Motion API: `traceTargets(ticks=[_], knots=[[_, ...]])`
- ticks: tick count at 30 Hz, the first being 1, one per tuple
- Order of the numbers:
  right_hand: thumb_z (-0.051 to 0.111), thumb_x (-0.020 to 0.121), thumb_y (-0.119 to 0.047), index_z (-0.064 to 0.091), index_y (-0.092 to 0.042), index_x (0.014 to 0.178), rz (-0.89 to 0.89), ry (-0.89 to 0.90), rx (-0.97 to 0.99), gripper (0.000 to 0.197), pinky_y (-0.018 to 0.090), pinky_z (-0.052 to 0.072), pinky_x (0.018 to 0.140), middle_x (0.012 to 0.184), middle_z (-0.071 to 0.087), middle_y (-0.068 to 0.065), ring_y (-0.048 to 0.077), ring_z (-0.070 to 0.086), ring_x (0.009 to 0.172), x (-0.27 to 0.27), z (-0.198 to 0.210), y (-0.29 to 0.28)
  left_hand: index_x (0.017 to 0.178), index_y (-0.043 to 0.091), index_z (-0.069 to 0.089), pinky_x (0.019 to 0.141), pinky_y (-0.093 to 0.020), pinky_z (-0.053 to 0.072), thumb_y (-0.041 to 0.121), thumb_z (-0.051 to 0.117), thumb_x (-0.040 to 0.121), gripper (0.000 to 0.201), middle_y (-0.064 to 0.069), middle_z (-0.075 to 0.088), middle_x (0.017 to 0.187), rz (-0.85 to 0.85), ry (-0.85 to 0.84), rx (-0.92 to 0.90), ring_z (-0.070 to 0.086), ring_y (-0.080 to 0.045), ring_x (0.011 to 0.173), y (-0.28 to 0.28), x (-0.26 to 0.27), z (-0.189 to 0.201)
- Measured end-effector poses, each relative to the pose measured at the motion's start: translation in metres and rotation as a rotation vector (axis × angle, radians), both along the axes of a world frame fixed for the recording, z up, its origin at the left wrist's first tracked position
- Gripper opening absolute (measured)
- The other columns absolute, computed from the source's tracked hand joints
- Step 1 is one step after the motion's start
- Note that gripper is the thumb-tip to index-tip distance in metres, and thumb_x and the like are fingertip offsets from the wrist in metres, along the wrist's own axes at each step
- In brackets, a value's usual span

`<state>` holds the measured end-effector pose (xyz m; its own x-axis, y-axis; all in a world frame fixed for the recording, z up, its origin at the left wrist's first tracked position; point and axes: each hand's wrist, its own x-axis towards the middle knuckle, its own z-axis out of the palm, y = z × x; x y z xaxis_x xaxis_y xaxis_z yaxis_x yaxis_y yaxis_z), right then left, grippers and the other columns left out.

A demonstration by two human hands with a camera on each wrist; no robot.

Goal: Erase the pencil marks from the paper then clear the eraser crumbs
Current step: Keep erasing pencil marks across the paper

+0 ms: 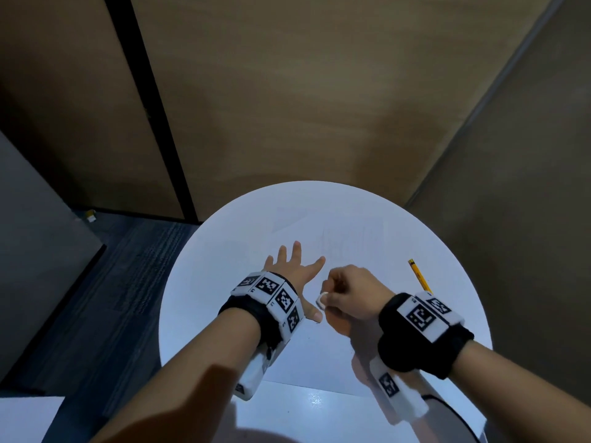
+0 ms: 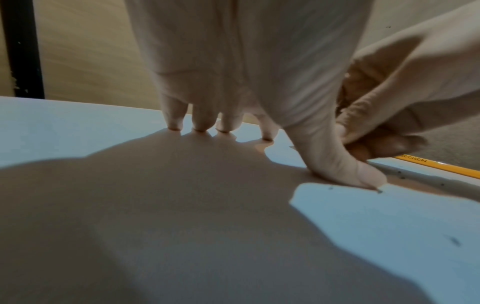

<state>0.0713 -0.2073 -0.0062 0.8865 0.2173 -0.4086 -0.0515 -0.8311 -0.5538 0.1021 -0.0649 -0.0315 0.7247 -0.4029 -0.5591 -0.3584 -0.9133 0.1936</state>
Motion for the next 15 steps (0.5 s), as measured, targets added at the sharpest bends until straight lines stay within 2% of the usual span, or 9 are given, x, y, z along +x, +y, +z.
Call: traceTargets(ticks=[4, 5, 10, 15], knots=[[0.063, 0.085, -0.016, 0.060, -0.011, 0.084, -0.176, -0.139, 0.016, 0.006, 0.011, 0.033, 0.052, 0.079, 0.058, -0.003, 0.010, 0.053, 0.074, 0.014, -0.001, 0.001, 0.148, 0.038, -0.012, 0.114, -0.054, -0.001, 0.058, 0.067, 0.077, 0.109, -0.014, -0.025, 0.154, -0.002, -0.001, 0.010, -0.018, -0.040, 0.142, 0.000, 0.001, -0.001], [0.063, 0.085, -0.016, 0.059, -0.011, 0.083, -0.184, -0.143, 0.032, 0.006, 0.011, 0.033, 0.052, 0.079, 0.058, -0.003, 0.011, 0.053, 0.074, 0.012, -0.002, 0.003, 0.148, 0.038, -0.012, 0.114, -0.054, -0.001, 0.058, 0.068, 0.077, 0.109, -0.014, -0.025, 0.154, 0.000, -0.001, 0.010, -0.018, -0.040, 0.142, 0.000, 0.001, -0.001], [0.062, 0.085, -0.017, 0.057, -0.013, 0.082, 0.009, -0.054, -0.008, 0.007, 0.008, 0.034, 0.054, 0.078, 0.057, -0.005, 0.008, 0.052, 0.073, 0.002, -0.003, 0.007, 0.149, 0.037, -0.011, 0.114, -0.054, -0.001, 0.057, 0.068, 0.076, 0.109, -0.015, -0.025, 0.154, -0.006, -0.005, 0.003, -0.018, -0.040, 0.142, 0.000, 0.002, -0.002], [0.062, 0.084, -0.014, 0.056, -0.011, 0.079, -0.175, -0.213, 0.034, 0.009, 0.006, 0.036, 0.050, 0.083, 0.062, 0.003, 0.013, 0.051, 0.076, 0.016, -0.003, 0.005, 0.148, 0.038, -0.012, 0.114, -0.054, -0.002, 0.058, 0.067, 0.077, 0.109, -0.014, -0.026, 0.154, 0.003, -0.007, -0.003, -0.018, -0.039, 0.142, 0.001, 0.001, -0.003]])
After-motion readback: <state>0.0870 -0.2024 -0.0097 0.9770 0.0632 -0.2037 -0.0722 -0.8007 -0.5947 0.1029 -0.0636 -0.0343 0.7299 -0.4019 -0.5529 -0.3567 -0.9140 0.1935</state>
